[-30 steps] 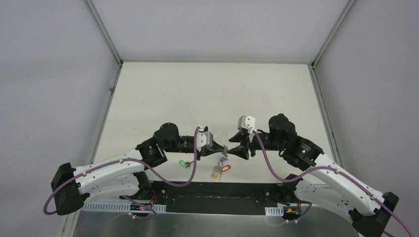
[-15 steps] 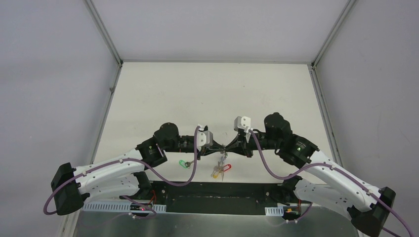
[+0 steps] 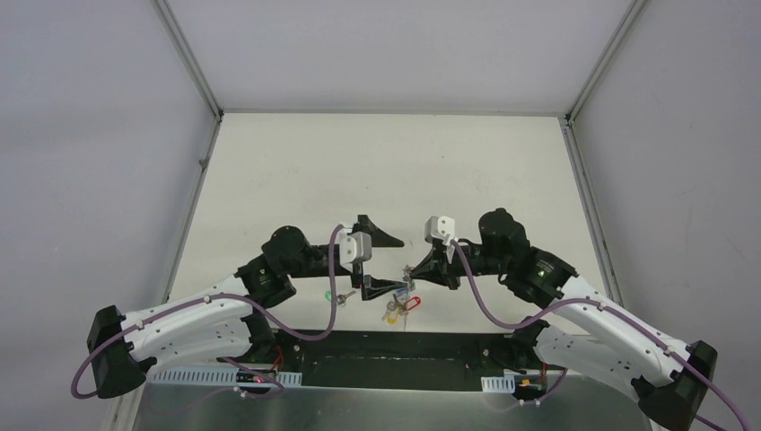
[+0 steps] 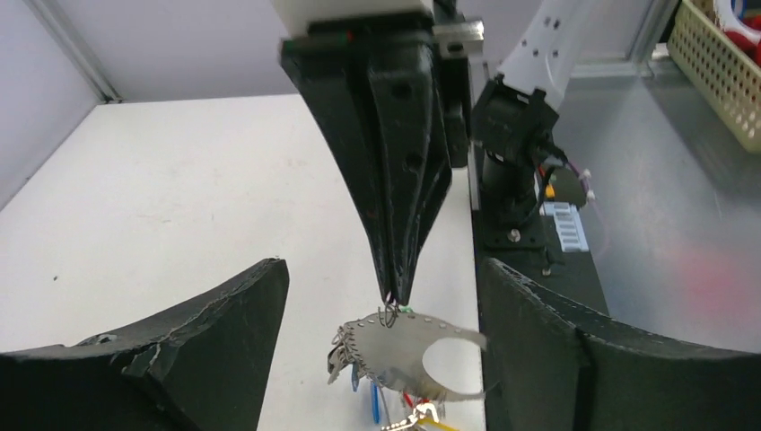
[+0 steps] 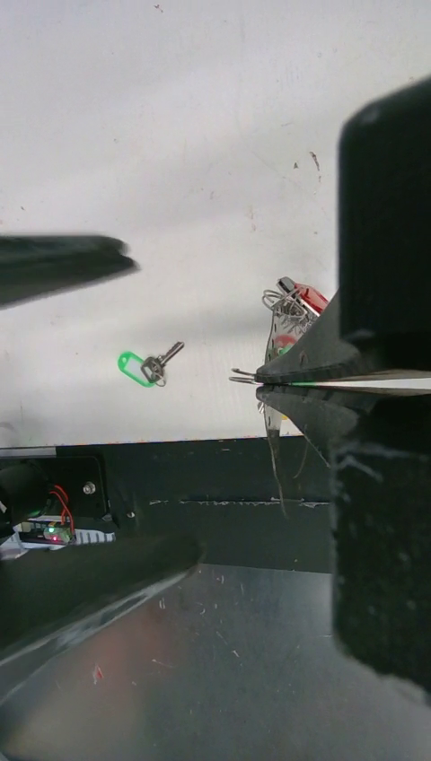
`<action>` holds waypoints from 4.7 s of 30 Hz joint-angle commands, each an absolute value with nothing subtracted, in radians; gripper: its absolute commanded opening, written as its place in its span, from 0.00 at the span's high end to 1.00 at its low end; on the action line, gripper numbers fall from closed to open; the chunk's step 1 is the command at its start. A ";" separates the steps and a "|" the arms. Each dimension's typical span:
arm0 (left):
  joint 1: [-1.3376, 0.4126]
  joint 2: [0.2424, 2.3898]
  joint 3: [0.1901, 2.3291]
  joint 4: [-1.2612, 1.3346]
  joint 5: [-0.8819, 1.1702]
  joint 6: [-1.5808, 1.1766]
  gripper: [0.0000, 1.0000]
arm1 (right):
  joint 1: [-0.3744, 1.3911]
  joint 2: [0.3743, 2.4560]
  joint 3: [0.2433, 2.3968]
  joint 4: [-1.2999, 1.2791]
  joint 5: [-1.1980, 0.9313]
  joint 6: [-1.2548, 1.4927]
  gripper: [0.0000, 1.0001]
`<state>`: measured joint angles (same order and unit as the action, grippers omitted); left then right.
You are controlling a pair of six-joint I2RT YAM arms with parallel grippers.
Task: Put the keys on the keyring
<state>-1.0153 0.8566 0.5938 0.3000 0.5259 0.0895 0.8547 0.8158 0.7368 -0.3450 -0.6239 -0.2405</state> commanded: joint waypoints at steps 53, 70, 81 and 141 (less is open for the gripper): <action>-0.837 1.274 0.842 -0.876 -0.033 -0.961 0.10 | 0.856 0.695 0.584 -0.128 -0.715 -0.308 1.00; -0.839 1.386 0.855 -0.894 -0.039 -1.059 0.42 | 0.856 0.698 0.571 -0.092 -0.716 -0.275 1.00; -0.839 1.454 0.868 -0.893 -0.002 -1.056 0.46 | 0.856 0.698 0.567 -0.089 -0.716 -0.270 1.00; -0.875 1.429 0.819 -0.864 0.029 -1.052 0.72 | 0.856 0.701 0.564 -0.092 -0.718 -0.247 1.00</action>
<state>-0.8654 1.4460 0.8207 -0.8669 0.0349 -1.0370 0.8547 0.7071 0.5549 -0.1680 -0.6899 -0.2558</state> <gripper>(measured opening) 0.289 0.006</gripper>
